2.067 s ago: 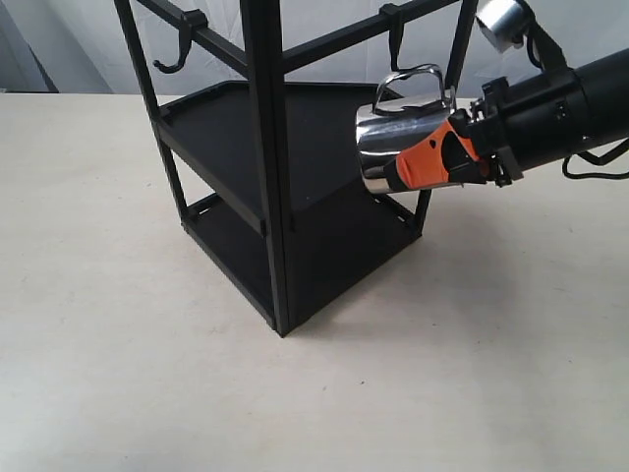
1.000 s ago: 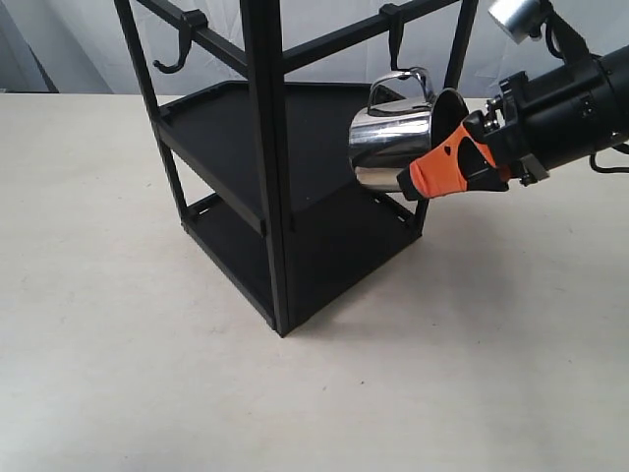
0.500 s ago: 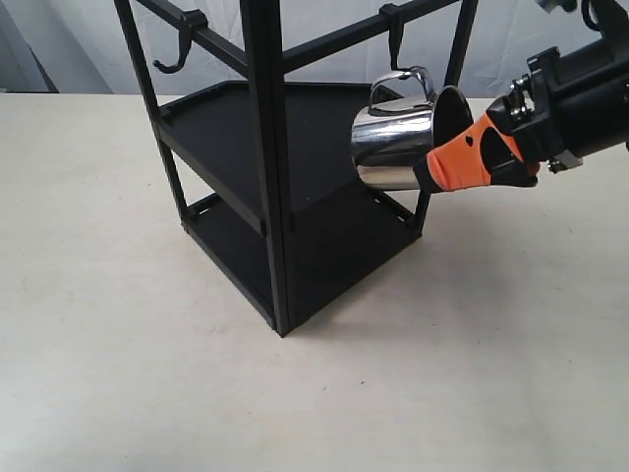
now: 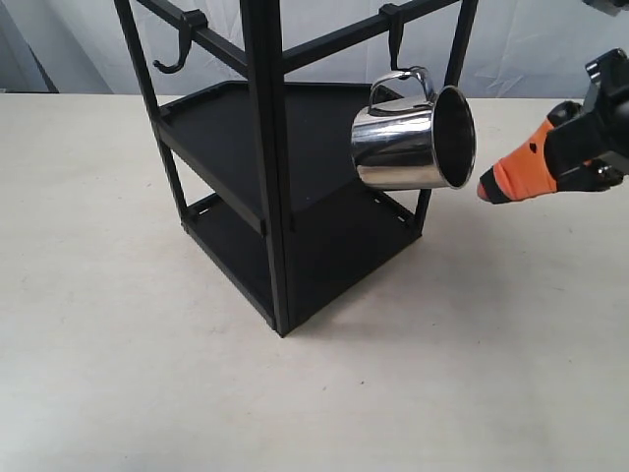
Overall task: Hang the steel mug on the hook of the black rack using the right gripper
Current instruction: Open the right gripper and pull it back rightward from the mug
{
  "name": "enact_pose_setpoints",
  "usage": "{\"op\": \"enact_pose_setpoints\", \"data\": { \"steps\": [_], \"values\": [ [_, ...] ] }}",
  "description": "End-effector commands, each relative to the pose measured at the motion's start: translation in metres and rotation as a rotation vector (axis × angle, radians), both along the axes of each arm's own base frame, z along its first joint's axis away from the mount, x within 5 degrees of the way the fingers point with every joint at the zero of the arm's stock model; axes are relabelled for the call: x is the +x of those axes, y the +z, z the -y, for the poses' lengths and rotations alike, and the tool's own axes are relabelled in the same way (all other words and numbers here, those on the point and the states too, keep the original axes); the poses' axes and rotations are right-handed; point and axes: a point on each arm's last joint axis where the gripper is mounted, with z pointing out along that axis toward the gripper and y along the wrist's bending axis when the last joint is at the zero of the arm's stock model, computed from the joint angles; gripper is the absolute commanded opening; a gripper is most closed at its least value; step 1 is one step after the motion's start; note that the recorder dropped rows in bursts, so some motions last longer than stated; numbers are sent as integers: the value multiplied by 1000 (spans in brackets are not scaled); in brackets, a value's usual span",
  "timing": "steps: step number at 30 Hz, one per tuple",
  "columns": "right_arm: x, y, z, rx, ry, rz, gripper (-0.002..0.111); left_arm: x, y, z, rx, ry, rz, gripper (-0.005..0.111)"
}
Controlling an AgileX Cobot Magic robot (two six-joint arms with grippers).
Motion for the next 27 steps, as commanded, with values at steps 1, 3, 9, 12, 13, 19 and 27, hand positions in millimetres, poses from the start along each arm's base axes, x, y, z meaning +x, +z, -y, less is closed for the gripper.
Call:
{"op": "enact_pose_setpoints", "data": {
  "steps": [1,3,9,12,13,19,27],
  "values": [
    [-14,15,2,18,-62,20,0,0,1,0,-1,-7,10,1],
    [-22,21,4,17,-71,48,0,0,1,0,-1,-7,10,1],
    [-40,30,10,-37,-119,85,0,0,1,0,-1,-7,10,1],
    [-51,31,12,-43,-129,105,0,0,1,0,-1,-7,10,1],
    [-55,31,12,-43,-129,111,0,0,1,0,-1,-7,10,1],
    [-76,27,14,-40,-143,156,0,0,1,0,-1,-7,10,1],
    [-94,34,16,-33,-161,224,0,0,1,0,-1,-7,10,1]
  ]
}}
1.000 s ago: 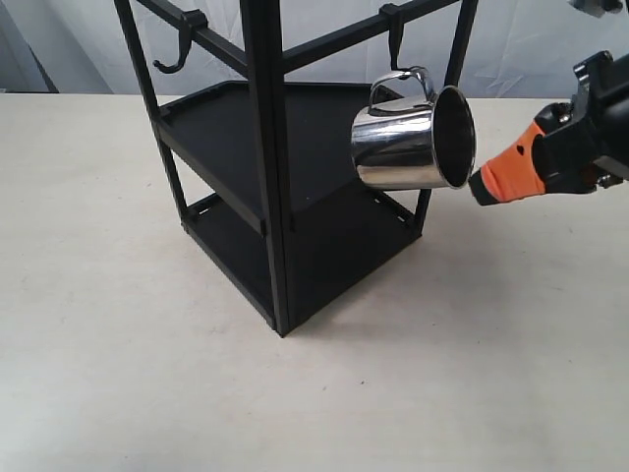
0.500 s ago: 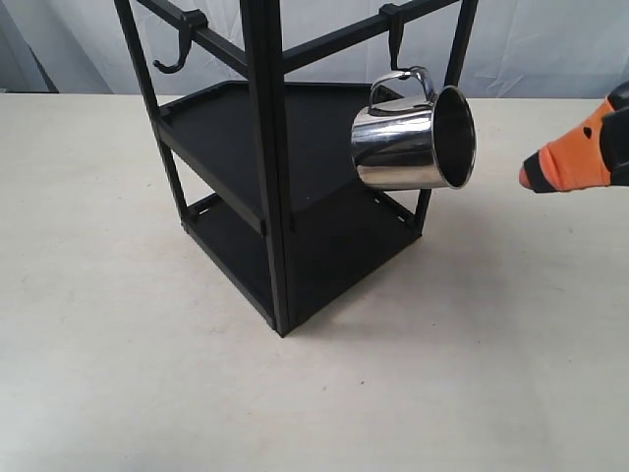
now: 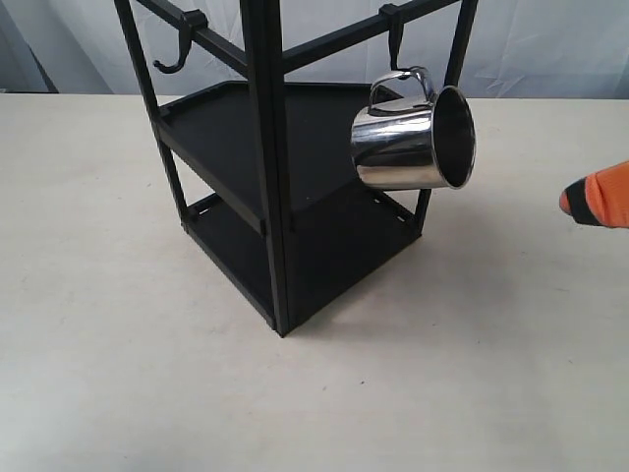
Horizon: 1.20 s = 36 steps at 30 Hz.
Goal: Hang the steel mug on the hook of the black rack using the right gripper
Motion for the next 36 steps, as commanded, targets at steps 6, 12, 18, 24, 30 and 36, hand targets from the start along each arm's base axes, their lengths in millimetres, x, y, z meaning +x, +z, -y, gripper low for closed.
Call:
{"op": "enact_pose_setpoints", "data": {
  "steps": [6,12,18,24,30,36],
  "values": [
    [-29,1,-1,92,-43,18,0,0,1,0,-1,-7,10,1],
    [-39,3,-3,119,-23,20,0,0,1,0,-1,-7,10,1],
    [-39,3,-3,126,-24,22,0,0,1,0,-1,-7,10,1],
    [-25,3,2,148,-133,170,0,0,1,0,-1,-7,10,1],
    [-30,-38,18,136,-311,498,0,0,1,0,-1,-7,10,1],
    [-60,-113,33,187,-489,613,0,0,1,0,-1,-7,10,1]
  ]
}}
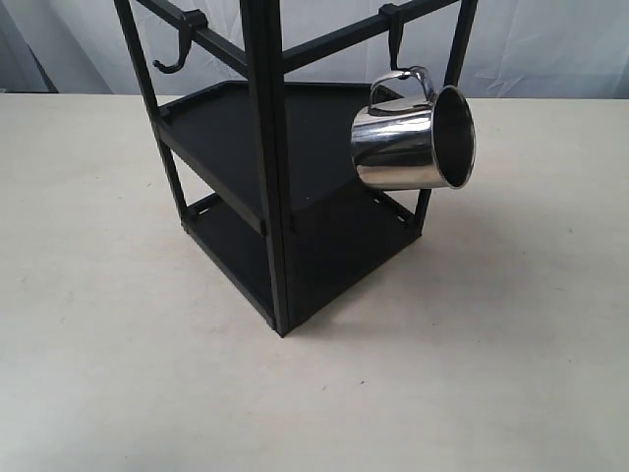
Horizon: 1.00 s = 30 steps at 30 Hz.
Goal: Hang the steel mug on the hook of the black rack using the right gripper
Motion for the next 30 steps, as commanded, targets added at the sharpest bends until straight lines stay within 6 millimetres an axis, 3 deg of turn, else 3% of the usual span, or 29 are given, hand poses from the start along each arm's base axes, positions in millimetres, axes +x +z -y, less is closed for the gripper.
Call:
{"op": "enact_pose_setpoints", "data": {
  "steps": [1,7,18,23,27,30],
  "values": [
    [-19,-51,8,54,-86,72,0,0,1,0,-1,-7,10,1],
    [-31,-81,10,61,-103,134,0,0,1,0,-1,-7,10,1],
    [-27,-74,20,80,-214,226,0,0,1,0,-1,-7,10,1],
    [-27,-80,24,-42,-244,197,0,0,1,0,-1,-7,10,1],
    [-26,-83,31,24,-334,161,0,0,1,0,-1,-7,10,1],
    [-24,-84,31,28,-336,225,0,0,1,0,-1,-7,10,1]
  ]
}}
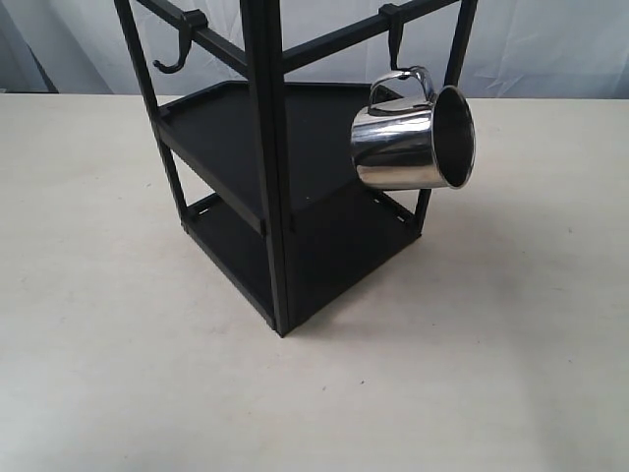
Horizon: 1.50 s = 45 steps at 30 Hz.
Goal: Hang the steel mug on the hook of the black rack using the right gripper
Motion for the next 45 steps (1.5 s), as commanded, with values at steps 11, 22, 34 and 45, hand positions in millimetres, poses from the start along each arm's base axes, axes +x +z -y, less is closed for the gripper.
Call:
{"op": "enact_pose_setpoints", "data": {
  "steps": [11,22,34,45],
  "values": [
    [1,-11,2,43,-29,-33,0,0,1,0,-1,-7,10,1],
    [1,-11,2,44,-29,-33,0,0,1,0,-1,-7,10,1],
    [1,-11,2,44,-29,-33,0,0,1,0,-1,-7,10,1],
    [1,-11,2,45,-30,-33,0,0,1,0,-1,-7,10,1]
  ]
}}
